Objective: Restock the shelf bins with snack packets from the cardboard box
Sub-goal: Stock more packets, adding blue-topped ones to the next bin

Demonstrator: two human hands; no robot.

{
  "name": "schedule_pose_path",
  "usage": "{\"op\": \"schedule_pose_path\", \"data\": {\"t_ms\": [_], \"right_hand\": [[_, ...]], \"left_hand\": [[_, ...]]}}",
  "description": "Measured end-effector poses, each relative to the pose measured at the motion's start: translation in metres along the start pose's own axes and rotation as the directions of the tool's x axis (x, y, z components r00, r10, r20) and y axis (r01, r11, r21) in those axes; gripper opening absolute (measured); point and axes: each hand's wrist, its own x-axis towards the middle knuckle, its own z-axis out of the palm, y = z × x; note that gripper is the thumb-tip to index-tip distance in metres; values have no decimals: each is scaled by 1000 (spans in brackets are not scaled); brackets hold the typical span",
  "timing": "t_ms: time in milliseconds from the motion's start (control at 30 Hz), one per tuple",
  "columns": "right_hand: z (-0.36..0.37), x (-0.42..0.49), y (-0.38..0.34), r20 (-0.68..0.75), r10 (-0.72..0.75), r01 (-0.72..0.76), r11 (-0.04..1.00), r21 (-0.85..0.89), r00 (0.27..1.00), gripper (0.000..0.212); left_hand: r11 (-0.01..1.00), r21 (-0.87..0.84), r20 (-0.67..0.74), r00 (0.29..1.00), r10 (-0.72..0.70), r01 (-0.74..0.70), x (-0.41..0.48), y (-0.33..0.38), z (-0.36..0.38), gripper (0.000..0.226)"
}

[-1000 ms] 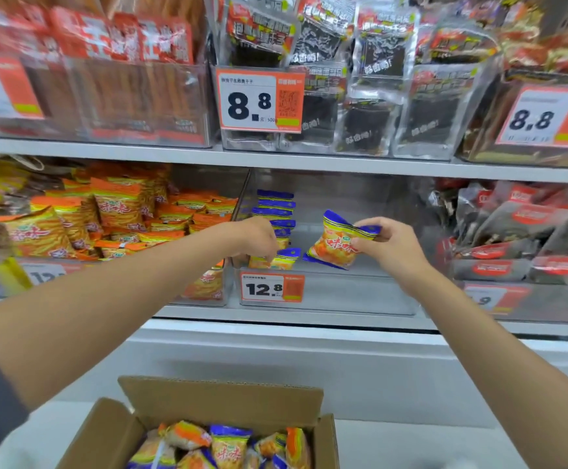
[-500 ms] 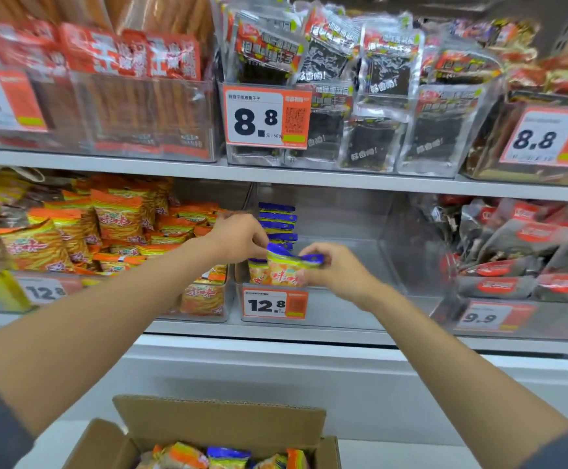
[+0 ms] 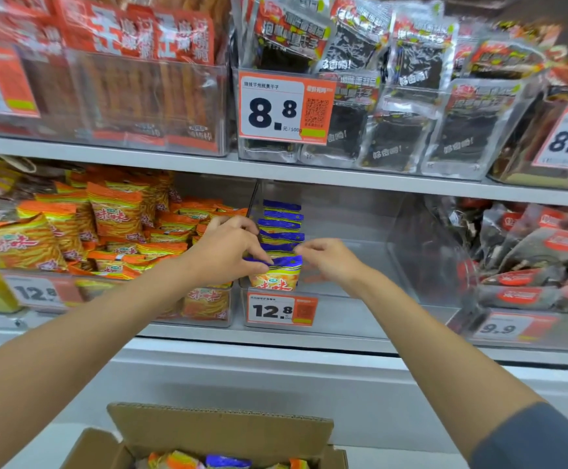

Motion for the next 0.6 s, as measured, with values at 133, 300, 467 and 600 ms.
{"op": "schedule_pose_path", "data": {"t_ms": [133,300,467,600], "right_hand": [[7,7,8,98,85,-79,995,-63,992,25],[3,8,11,27,-1,-1,998,69,1000,19],[-6,0,-1,219,93,-96,995,3,971,31],[-10,-7,-6,286,70,-15,982,-190,956,40]], "left_hand": [[999,9,3,999,39,-39,2,1,-1,18],[995,68,43,996,72,-75,5,2,2,22],[969,219,130,988,89,-116,11,9,1,25],[999,7,-164,985,54,-53,-7,-1,11,41]]}}
